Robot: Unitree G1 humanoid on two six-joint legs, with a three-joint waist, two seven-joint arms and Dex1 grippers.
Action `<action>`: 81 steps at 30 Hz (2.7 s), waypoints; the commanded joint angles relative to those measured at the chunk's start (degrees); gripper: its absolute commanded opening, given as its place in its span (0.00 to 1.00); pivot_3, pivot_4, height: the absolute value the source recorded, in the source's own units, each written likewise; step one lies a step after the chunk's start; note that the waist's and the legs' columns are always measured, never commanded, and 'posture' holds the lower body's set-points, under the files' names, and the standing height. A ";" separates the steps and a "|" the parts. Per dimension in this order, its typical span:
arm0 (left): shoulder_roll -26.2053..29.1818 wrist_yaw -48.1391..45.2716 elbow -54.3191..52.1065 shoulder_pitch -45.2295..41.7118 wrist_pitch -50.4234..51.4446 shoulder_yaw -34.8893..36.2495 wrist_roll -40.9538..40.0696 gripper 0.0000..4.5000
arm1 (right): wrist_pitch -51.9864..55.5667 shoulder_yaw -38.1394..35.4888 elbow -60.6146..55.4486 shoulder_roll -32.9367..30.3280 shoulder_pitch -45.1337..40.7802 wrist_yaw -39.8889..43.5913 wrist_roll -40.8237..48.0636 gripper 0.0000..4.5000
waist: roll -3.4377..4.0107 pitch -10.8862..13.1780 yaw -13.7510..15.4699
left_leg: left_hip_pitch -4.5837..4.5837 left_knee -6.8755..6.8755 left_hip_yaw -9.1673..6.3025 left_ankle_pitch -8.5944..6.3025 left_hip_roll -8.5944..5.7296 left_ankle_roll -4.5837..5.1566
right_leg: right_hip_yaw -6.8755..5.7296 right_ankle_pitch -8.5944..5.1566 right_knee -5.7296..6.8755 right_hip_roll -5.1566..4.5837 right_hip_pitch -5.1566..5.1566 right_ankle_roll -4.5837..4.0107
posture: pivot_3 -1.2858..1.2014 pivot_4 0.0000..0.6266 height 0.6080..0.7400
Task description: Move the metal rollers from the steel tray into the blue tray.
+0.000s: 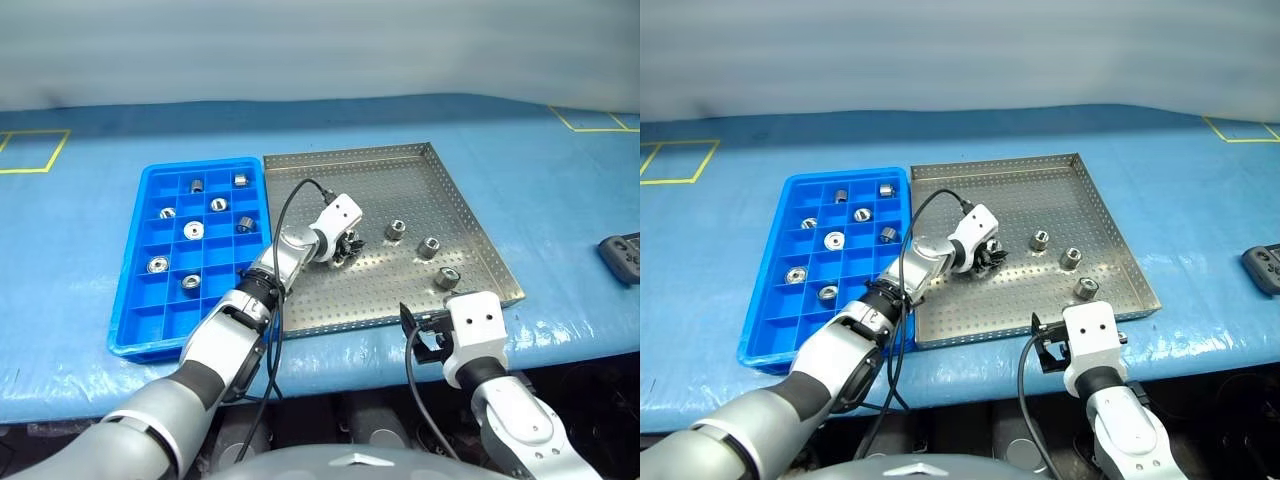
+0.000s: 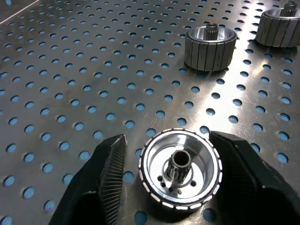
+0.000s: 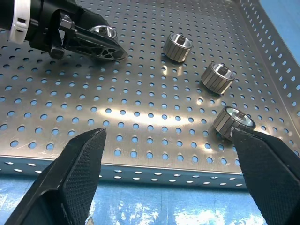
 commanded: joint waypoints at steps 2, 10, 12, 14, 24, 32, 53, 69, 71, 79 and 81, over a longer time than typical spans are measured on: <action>1.14 -2.21 -7.88 0.20 0.94 1.48 -1.47 0.38 | 0.69 -0.09 -2.50 -0.21 -1.35 0.58 0.48 1.00 | 0.00 0.00 0.01 | -0.01 0.00 0.01 0.00 0.01 0.00 | 0.01 0.00 0.00 0.00 -0.02 0.01 | 0.44 0.24 1.00; 7.10 -5.30 -35.62 7.39 12.35 7.14 -9.23 0.38 | 5.26 0.89 -0.14 -1.20 -11.04 4.47 1.44 1.00 | 0.02 -0.01 0.56 | 0.04 -0.02 0.05 0.00 0.10 0.00 | 0.09 0.02 0.04 0.01 0.00 0.03 | 0.50 0.24 1.00; 9.81 -5.26 -45.33 10.94 16.24 9.25 -11.77 0.38 | 5.97 2.04 2.06 -2.41 -15.62 6.77 2.01 1.00 | 0.02 0.00 0.78 | 0.08 -0.05 0.08 0.01 0.14 0.00 | 0.12 0.03 0.05 0.03 0.00 0.03 | 0.52 0.24 1.00; 12.85 -4.77 -53.70 14.55 19.03 10.75 -13.26 0.38 | 6.40 3.54 4.68 -3.73 -20.50 9.13 2.53 1.00 | 0.01 0.01 1.30 | 0.14 -0.06 0.11 0.01 0.14 -0.01 | 0.15 0.05 0.08 0.08 0.01 0.04 | 0.53 0.24 1.00; 24.86 1.38 -82.17 32.50 29.64 19.20 -15.26 0.38 | 1.56 11.35 19.94 -3.93 -39.10 18.75 3.86 1.00 | -0.05 0.04 7.78 | 0.13 -0.03 0.00 0.03 0.02 -0.02 | 0.06 0.04 0.00 0.08 0.08 0.02 | 0.63 0.24 1.00; 27.94 6.20 -95.78 49.64 35.94 25.17 -15.50 0.38 | -5.16 17.78 29.90 -0.46 -44.69 24.23 3.49 1.00 | -0.09 0.07 12.27 | 0.04 -0.06 -0.21 0.03 0.09 -0.03 | -0.17 -0.01 -0.03 0.02 0.09 -0.08 | 0.69 0.24 1.00; 28.27 11.16 -92.89 57.15 40.37 24.50 -17.53 0.38 | -5.57 20.61 28.33 -0.19 -42.57 28.07 3.86 1.00 | -0.04 0.06 20.54 | -0.09 -0.22 -0.25 -0.09 0.20 -0.32 | -0.62 -0.21 -0.09 -0.08 -0.13 -0.36 | 0.69 0.24 1.00; 30.44 12.00 -90.13 53.93 42.04 21.83 -18.96 0.38 | -4.60 20.43 27.17 -0.02 -40.90 26.52 3.59 1.00 | 0.01 0.05 20.29 | -0.15 -0.23 -0.15 -0.16 0.39 -0.44 | -0.75 -0.29 -0.15 0.07 -0.13 -0.48 | 0.67 0.24 1.00; 30.74 12.10 -90.20 54.13 42.51 22.27 -19.42 0.38 | -4.46 20.13 26.90 -0.02 -40.47 26.16 3.62 1.00 | 0.01 0.04 20.08 | -0.14 -0.23 -0.14 -0.19 0.42 -0.48 | -0.76 -0.32 -0.13 0.14 -0.13 -0.54 | 0.67 0.24 1.00; 29.29 11.67 -91.39 52.30 40.48 24.12 -22.55 0.96 | -3.57 18.87 24.96 -0.80 -39.21 25.51 3.98 1.00 | 0.04 0.07 19.12 | -0.09 -0.23 -0.19 -0.20 0.50 -0.53 | -0.85 -0.38 -0.06 0.20 -0.14 -0.63 | 0.66 0.24 1.00; 27.26 10.73 -91.95 50.72 38.29 25.04 -25.44 0.99 | -2.89 17.74 23.53 -1.36 -38.40 24.92 3.98 1.00 | 0.04 0.07 19.08 | -0.10 -0.23 -0.22 -0.20 0.54 -0.54 | -0.86 -0.38 -0.07 0.18 -0.13 -0.64 | 0.66 0.24 1.00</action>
